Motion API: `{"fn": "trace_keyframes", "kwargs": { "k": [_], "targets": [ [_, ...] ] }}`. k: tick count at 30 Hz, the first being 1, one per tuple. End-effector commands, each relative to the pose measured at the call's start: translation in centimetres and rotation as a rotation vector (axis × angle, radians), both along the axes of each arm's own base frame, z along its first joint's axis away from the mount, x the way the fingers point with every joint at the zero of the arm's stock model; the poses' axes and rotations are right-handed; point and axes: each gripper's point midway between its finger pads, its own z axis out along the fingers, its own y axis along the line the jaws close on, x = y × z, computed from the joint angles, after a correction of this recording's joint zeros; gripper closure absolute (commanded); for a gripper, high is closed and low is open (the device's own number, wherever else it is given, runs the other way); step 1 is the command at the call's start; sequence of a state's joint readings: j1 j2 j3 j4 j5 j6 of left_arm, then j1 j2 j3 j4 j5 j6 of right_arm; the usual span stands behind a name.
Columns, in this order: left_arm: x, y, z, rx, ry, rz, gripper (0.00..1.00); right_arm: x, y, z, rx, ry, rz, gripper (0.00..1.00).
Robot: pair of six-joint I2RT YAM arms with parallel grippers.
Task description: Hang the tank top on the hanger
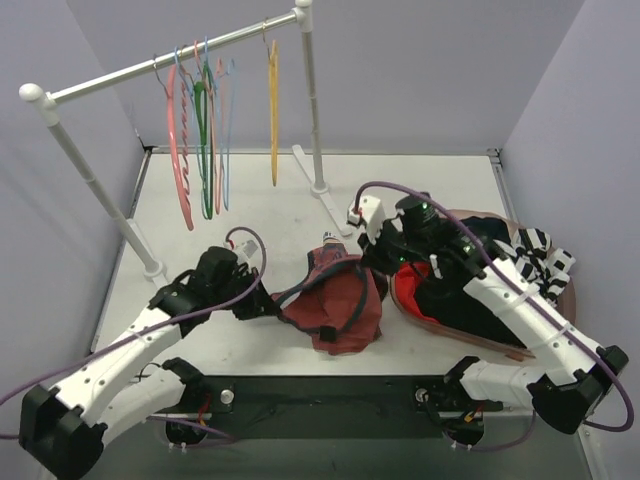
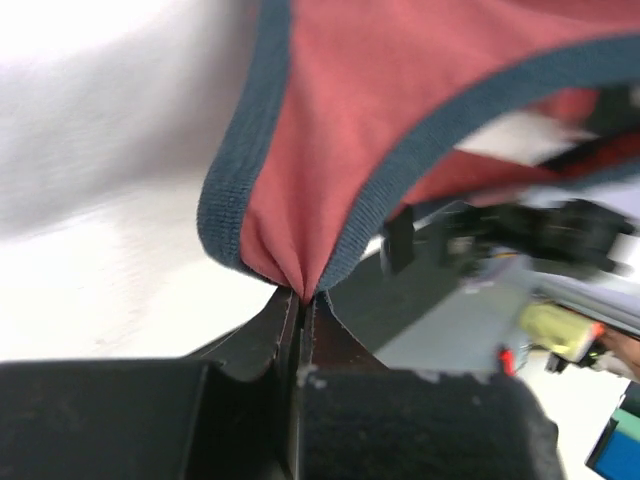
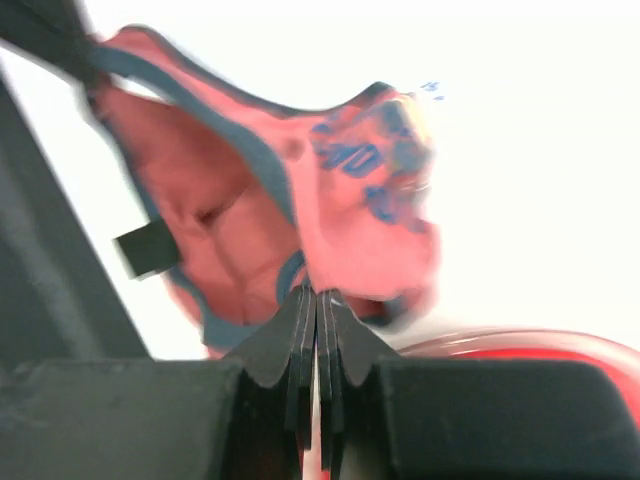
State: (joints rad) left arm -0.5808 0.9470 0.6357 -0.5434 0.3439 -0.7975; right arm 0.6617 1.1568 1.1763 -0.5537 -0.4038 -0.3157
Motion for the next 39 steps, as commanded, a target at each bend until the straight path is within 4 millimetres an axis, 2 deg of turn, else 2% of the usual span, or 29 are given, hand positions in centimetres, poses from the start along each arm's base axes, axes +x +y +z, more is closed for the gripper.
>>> {"fn": "trace_keyframes", "kwargs": {
  "k": [1, 2, 3, 4, 7, 9, 12, 13, 14, 16, 17, 18, 19, 20, 21, 22, 23, 24, 25, 26, 28, 30, 31, 33, 34, 35, 37, 38, 39],
  "targets": [
    [0.0, 0.3, 10.0, -0.170, -0.189, 0.055, 1.00, 3.5, -2.6, 6.6, -0.164, -0.206, -0.017, 1.00],
    [-0.2, 0.4, 11.1, -0.188, -0.205, 0.061, 1.00, 4.2, -2.7, 8.2, -0.163, -0.240, -0.034, 1.00],
    [-0.5, 0.7, 13.2, -0.218, -0.244, 0.065, 1.00, 5.3, -2.6, 10.3, -0.153, -0.283, -0.052, 1.00],
    [-0.8, 0.8, 13.9, -0.233, -0.253, 0.069, 1.00, 6.0, -2.9, 11.7, -0.158, -0.323, -0.074, 1.00],
    [-1.3, 1.1, 15.8, -0.260, -0.284, 0.073, 1.00, 7.0, -2.6, 14.1, -0.132, -0.372, -0.101, 1.00],
    [-1.6, 1.3, 16.3, -0.269, -0.292, 0.077, 1.00, 7.0, -2.2, 13.9, -0.115, -0.351, -0.106, 1.00],
    [-1.7, 1.4, 15.7, -0.269, -0.290, 0.078, 1.00, 6.8, -1.6, 10.9, -0.119, -0.275, -0.095, 1.00],
    [-1.7, 1.2, 14.0, -0.253, -0.251, 0.073, 1.00, 6.9, -1.5, 9.8, -0.130, -0.256, -0.095, 1.00],
    [-1.5, 0.9, 13.5, -0.261, -0.250, 0.072, 1.00, 6.8, -1.5, 6.9, -0.167, -0.197, -0.096, 1.00],
    [-1.5, 0.2, 11.1, -0.275, -0.194, 0.061, 1.00, 7.0, -1.5, 4.7, -0.187, -0.160, -0.106, 1.00],
    [-1.2, -0.2, 8.6, -0.272, -0.157, 0.063, 0.99, 6.9, -1.7, 2.8, -0.211, -0.120, -0.113, 1.00],
    [-1.2, -0.5, 7.7, -0.281, -0.137, 0.061, 0.96, 6.8, -1.7, 2.0, -0.210, -0.094, -0.132, 1.00],
    [-1.1, -0.7, 6.8, -0.288, -0.112, 0.070, 0.85, 6.9, -1.8, 1.4, -0.211, -0.077, -0.146, 1.00],
    [-1.0, -0.8, 5.3, -0.280, -0.092, 0.076, 0.80, 6.6, -2.1, 0.2, -0.225, -0.052, -0.159, 0.94],
    [-0.9, -0.8, 4.9, -0.277, -0.085, 0.080, 0.74, 6.7, -2.3, -0.2, -0.220, -0.042, -0.186, 0.89],
    [-0.8, -0.7, 4.7, -0.269, -0.088, 0.087, 0.57, 6.7, -2.6, -0.7, -0.220, -0.029, -0.202, 0.83],
    [-0.8, -0.6, 4.5, -0.258, -0.080, 0.092, 0.50, 6.5, -2.9, -0.9, -0.217, -0.026, -0.208, 0.63],
    [-0.7, -0.5, 4.9, -0.255, -0.090, 0.095, 0.43, 6.2, -3.2, -2.0, -0.228, -0.010, -0.204, 0.57],
    [-0.6, -0.3, 5.1, -0.239, -0.114, 0.092, 0.37, 6.0, -3.4, -2.2, -0.229, -0.012, -0.196, 0.50],
    [-0.9, 0.1, 5.1, -0.221, -0.117, 0.089, 0.30, 5.8, -3.8, -1.9, -0.213, -0.018, -0.201, 0.40],
    [-1.1, 0.7, 5.7, -0.191, -0.154, 0.073, 0.28, 5.4, -3.6, -1.2, -0.154, 0.000, -0.201, 0.32],
    [-1.8, 1.5, 5.7, -0.159, -0.157, 0.062, 0.26, 5.4, -4.1, 0.7, -0.084, -0.004, -0.226, 0.25],
    [-2.0, 1.7, 6.1, -0.154, -0.176, 0.049, 0.23, 5.3, -3.7, 2.3, -0.019, 0.000, -0.223, 0.24],
    [-2.7, 1.8, 7.0, -0.184, -0.196, 0.033, 0.16, 5.8, -4.3, 4.6, 0.084, 0.021, -0.292, 0.24],
    [-3.0, 1.6, 8.0, -0.220, -0.213, 0.025, 0.15, 6.1, -4.2, 6.6, 0.132, 0.004, -0.306, 0.24],
    [-3.0, 1.4, 9.5, -0.268, -0.267, 0.015, 0.14, 6.1, -3.8, 7.4, 0.181, 0.031, -0.322, 0.24],
    [-3.2, 1.3, 11.3, -0.323, -0.302, 0.018, 0.10, 6.7, -3.5, 9.1, 0.226, 0.023, -0.345, 0.25],
    [-3.3, 1.4, 13.0, -0.354, -0.352, 0.020, 0.09, 7.2, -3.0, 10.4, 0.257, 0.019, -0.341, 0.25],
    [-3.1, 1.5, 13.6, -0.357, -0.371, 0.032, 0.09, 7.4, -2.3, 11.3, 0.283, 0.026, -0.351, 0.25]
  ]
}}
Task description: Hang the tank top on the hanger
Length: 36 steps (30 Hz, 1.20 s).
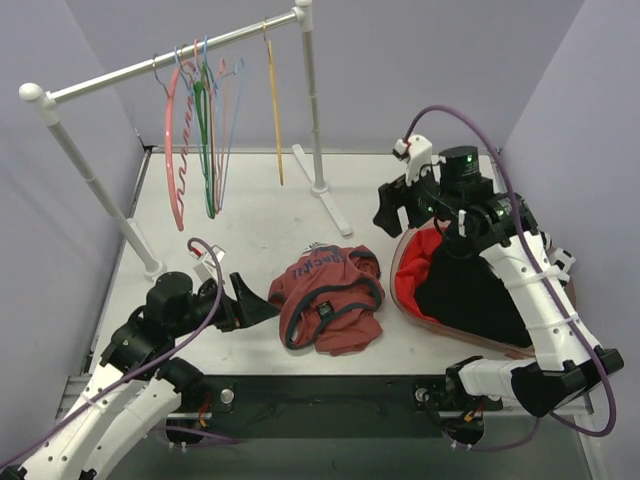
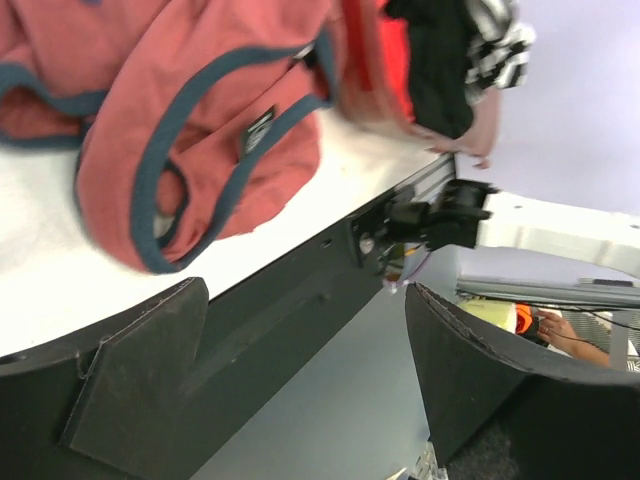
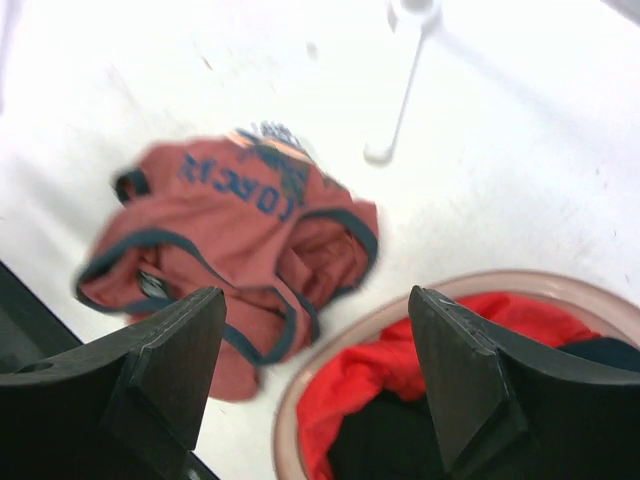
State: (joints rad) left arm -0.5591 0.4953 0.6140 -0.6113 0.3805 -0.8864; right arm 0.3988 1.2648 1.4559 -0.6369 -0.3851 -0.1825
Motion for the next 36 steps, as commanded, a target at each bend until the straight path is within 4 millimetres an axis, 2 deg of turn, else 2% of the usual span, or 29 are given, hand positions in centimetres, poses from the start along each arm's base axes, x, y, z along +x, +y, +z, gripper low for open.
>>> {"fn": "trace_keyframes", "kwargs": {
  "k": [1, 2, 4, 5, 6, 7, 8, 9, 10, 11, 12, 13, 15, 16, 17, 19, 20, 26, 32, 35, 36],
  "targets": [
    [-0.1, 0.2, 6.8, -0.102, -0.181, 0.000, 0.08, 0.4, 3.4, 6.9, 0.212, -0.041, 0.006, 0.25],
    [-0.1, 0.6, 6.4, -0.070, -0.164, 0.012, 0.08, 1.6, 3.9, 7.1, 0.201, -0.043, -0.018, 0.24],
    [0.4, 1.6, 5.9, -0.001, -0.174, 0.056, 0.08, 1.9, 6.1, 8.3, 0.208, -0.057, -0.018, 0.24],
    [0.2, 2.3, 5.4, 0.039, -0.151, 0.073, 0.08, 2.8, 7.5, 10.1, 0.218, -0.090, -0.016, 0.22],
    [0.2, 2.7, 5.0, 0.064, -0.147, 0.089, 0.07, 3.2, 8.3, 10.8, 0.224, -0.098, -0.033, 0.21],
    [0.6, 3.4, 4.6, 0.090, -0.143, 0.129, 0.06, 2.7, 10.3, 11.8, 0.241, -0.109, -0.001, 0.21],
    [0.4, 3.8, 4.0, 0.106, -0.131, 0.144, 0.06, 3.4, 11.8, 12.9, 0.266, -0.124, 0.000, 0.20],
    [0.4, 4.1, 3.7, 0.112, -0.125, 0.163, 0.05, 3.8, 12.4, 13.6, 0.278, -0.138, -0.034, 0.20],
    [0.6, 4.6, 3.4, 0.123, -0.122, 0.192, 0.05, 3.2, 14.3, 14.0, 0.291, -0.144, -0.020, 0.20],
    [0.5, 4.9, 3.3, 0.119, -0.127, 0.210, 0.04, 4.2, 15.6, 13.6, 0.289, -0.150, -0.037, 0.20],
    [0.5, 5.1, 2.9, 0.115, -0.114, 0.227, 0.04, 4.8, 15.7, 14.9, 0.301, -0.200, -0.091, 0.19],
    [0.6, 5.5, 2.9, 0.109, -0.125, 0.251, 0.03, 5.0, 17.5, 14.0, 0.291, -0.192, -0.095, 0.19],
    [0.6, 5.7, 2.6, 0.096, -0.117, 0.280, 0.03, 5.9, 18.2, 14.9, 0.305, -0.242, -0.169, 0.19],
    [0.5, 5.9, 2.8, 0.083, -0.128, 0.291, 0.03, 7.3, 18.3, 14.4, 0.286, -0.275, -0.248, 0.19],
    [0.6, 6.1, 2.7, 0.084, -0.130, 0.302, 0.03, 7.1, 19.0, 14.2, 0.279, -0.290, -0.260, 0.19],
    [0.5, 6.4, 2.7, 0.080, -0.137, 0.316, 0.03, 8.3, 19.1, 14.0, 0.228, -0.362, -0.344, 0.20],
    [0.5, 6.6, 2.7, 0.086, -0.141, 0.326, 0.03, 8.2, 19.6, 14.0, 0.218, -0.383, -0.358, 0.20],
    [0.2, 7.3, 2.9, 0.104, -0.156, 0.337, 0.03, 10.1, 18.8, 14.2, 0.181, -0.467, -0.491, 0.26],
    [0.3, 7.2, 3.2, 0.087, -0.166, 0.341, 0.03, 10.2, 19.5, 12.3, 0.179, -0.427, -0.478, 0.49],
    [0.3, 7.2, 3.5, 0.083, -0.172, 0.341, 0.03, 10.3, 20.0, 11.9, 0.193, -0.411, -0.473, 0.62],
    [0.2, 7.3, 3.5, 0.084, -0.171, 0.341, 0.03, 10.4, 20.4, 11.4, 0.191, -0.404, -0.473, 0.70]
  ]
}}
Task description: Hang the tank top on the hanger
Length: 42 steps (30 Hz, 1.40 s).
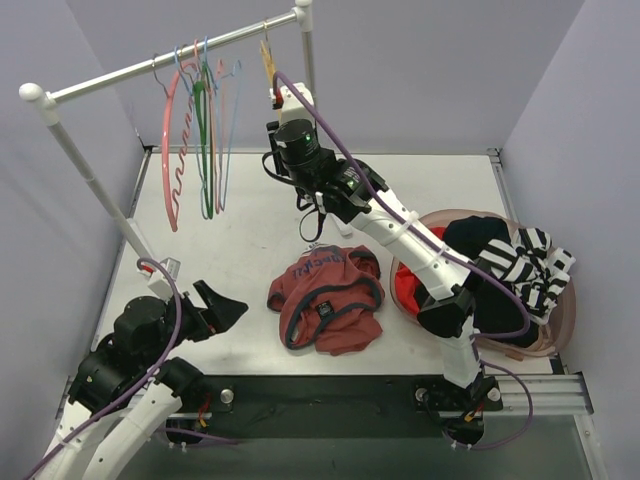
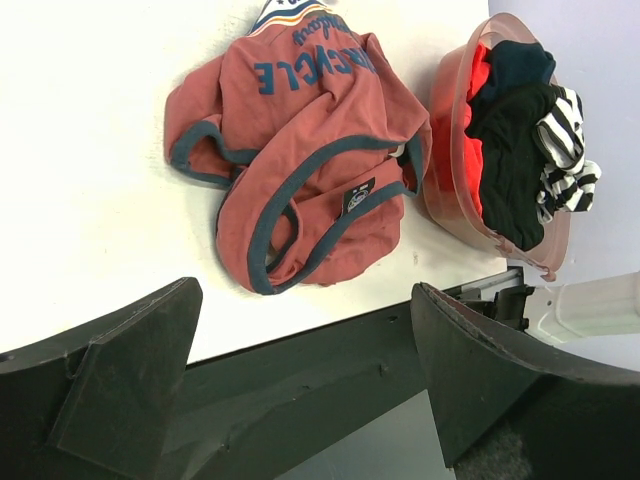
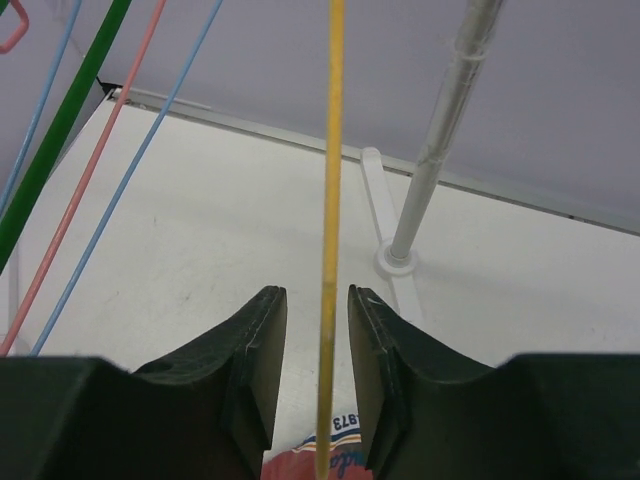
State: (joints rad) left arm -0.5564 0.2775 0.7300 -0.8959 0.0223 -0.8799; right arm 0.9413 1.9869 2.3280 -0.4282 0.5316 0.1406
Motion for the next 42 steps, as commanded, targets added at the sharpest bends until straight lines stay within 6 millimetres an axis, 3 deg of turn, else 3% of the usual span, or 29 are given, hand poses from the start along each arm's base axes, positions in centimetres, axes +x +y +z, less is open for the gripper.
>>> {"fn": "trace_keyframes", "kwargs": {
  "k": [1, 6, 11, 18, 21, 29, 35, 42],
  "targets": [
    [0.3, 0.6, 1.6, -0.014, -0.049, 0.039, 0.03, 0.2, 0.2, 1.3, 0.066, -0.031, -0.032, 0.73],
    [0.1, 1.0, 2.2, -0.018, -0.066, 0.049, 0.03, 0.1, 0.8, 1.3, 0.051, -0.037, -0.012, 1.00],
    [0.1, 1.1, 2.6, -0.021, -0.074, 0.053, 0.03, -0.1, 0.8, 3.0, 0.057, -0.069, 0.012, 1.00],
    [0.1, 1.2, 3.3, -0.025, -0.091, 0.052, 0.03, -1.9, 0.1, 9.7, 0.126, -0.204, 0.037, 1.00],
    [0.1, 1.1, 3.4, -0.025, -0.093, 0.049, 0.03, -3.1, 0.4, 11.1, 0.146, -0.226, 0.069, 1.00],
    [0.0, 1.1, 4.1, -0.028, -0.104, 0.042, 0.03, -3.8, 0.0, 11.5, 0.117, -0.241, 0.067, 1.00],
    [-0.1, 1.2, 4.2, -0.017, -0.109, 0.037, 0.03, -4.1, -1.8, 11.9, 0.082, -0.252, 0.026, 1.00],
    [0.1, 0.7, 4.5, -0.022, -0.109, 0.021, 0.03, -4.9, -2.5, 12.4, 0.062, -0.262, 0.041, 1.00]
  ]
}}
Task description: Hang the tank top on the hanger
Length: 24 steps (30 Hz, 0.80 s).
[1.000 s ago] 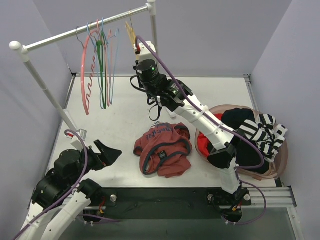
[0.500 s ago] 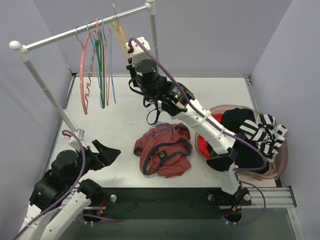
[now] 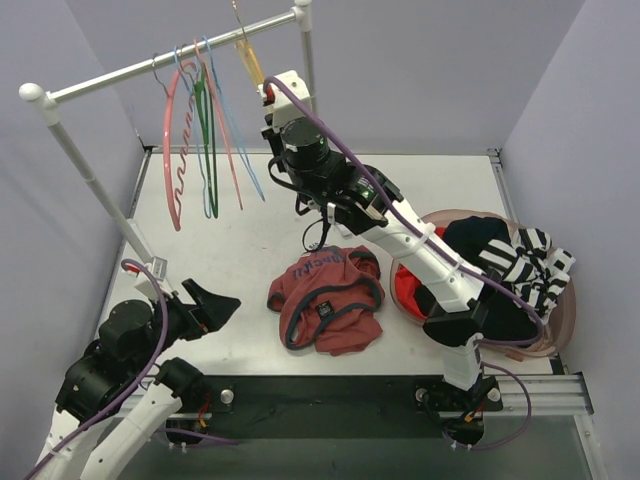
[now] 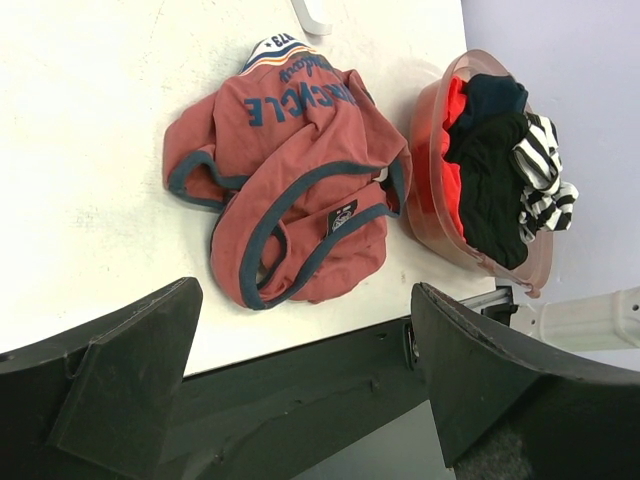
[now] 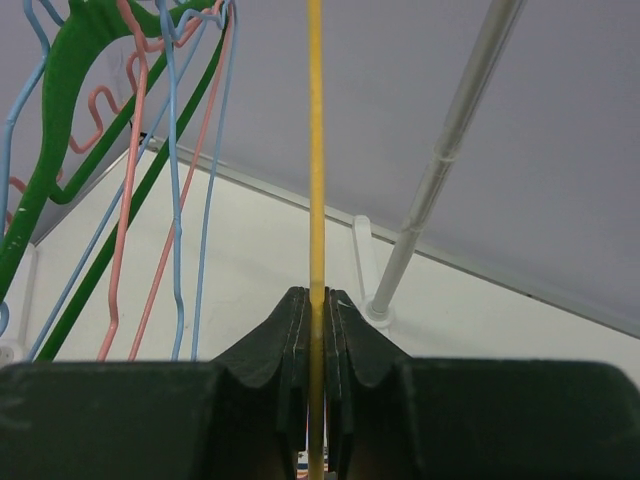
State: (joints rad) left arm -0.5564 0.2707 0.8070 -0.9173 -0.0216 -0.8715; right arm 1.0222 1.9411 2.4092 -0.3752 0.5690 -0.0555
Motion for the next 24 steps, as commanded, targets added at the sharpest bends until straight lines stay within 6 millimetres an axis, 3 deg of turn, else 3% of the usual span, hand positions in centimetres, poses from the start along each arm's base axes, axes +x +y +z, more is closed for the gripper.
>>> {"fn": "trace_keyframes", "kwargs": {
  "k": [1, 4, 7, 16, 17, 19, 20, 21, 22, 23, 24],
  "targets": [
    [0.2, -0.2, 2.0, -0.008, -0.047, -0.017, 0.03, -1.7, -2.8, 5.2, 0.091, -0.090, -0.019, 1.00],
    [0.3, -0.4, 1.9, 0.002, -0.046, -0.027, 0.03, -2.8, -2.9, 4.7, 0.052, -0.085, 0.006, 1.00],
    [0.6, -0.7, 2.0, 0.000, -0.049, -0.032, 0.03, -3.7, -3.8, 4.8, 0.040, -0.081, 0.020, 1.00],
    [0.6, -2.1, 2.6, 0.005, -0.091, -0.122, 0.03, -5.6, -6.9, 2.4, -0.017, -0.014, 0.070, 1.00],
    [0.6, -2.4, 2.7, 0.008, -0.100, -0.144, 0.03, -6.0, -7.9, 2.4, -0.020, 0.001, 0.083, 1.00],
    [0.7, -2.7, 3.0, 0.034, -0.135, -0.183, 0.03, -5.8, -9.2, 0.2, -0.028, 0.080, 0.116, 1.00],
    [0.7, -3.0, 3.1, 0.042, -0.149, -0.207, 0.03, -6.2, -10.6, 0.5, -0.002, 0.096, 0.132, 1.00],
    [0.7, -3.1, 3.2, 0.067, -0.175, -0.230, 0.03, -6.1, -11.4, -1.0, -0.014, 0.142, 0.153, 1.00],
    [0.9, -3.3, 3.6, 0.073, -0.204, -0.242, 0.03, -7.9, -11.8, -1.4, 0.005, 0.192, 0.288, 1.00],
    [0.8, -3.6, 3.7, 0.079, -0.224, -0.270, 0.03, -6.7, -14.5, -1.9, 0.077, 0.238, 0.215, 1.00],
    [0.9, -3.7, 3.6, 0.106, -0.255, -0.289, 0.03, -6.7, -15.7, -4.7, 0.063, 0.305, 0.201, 1.00]
  ]
}}
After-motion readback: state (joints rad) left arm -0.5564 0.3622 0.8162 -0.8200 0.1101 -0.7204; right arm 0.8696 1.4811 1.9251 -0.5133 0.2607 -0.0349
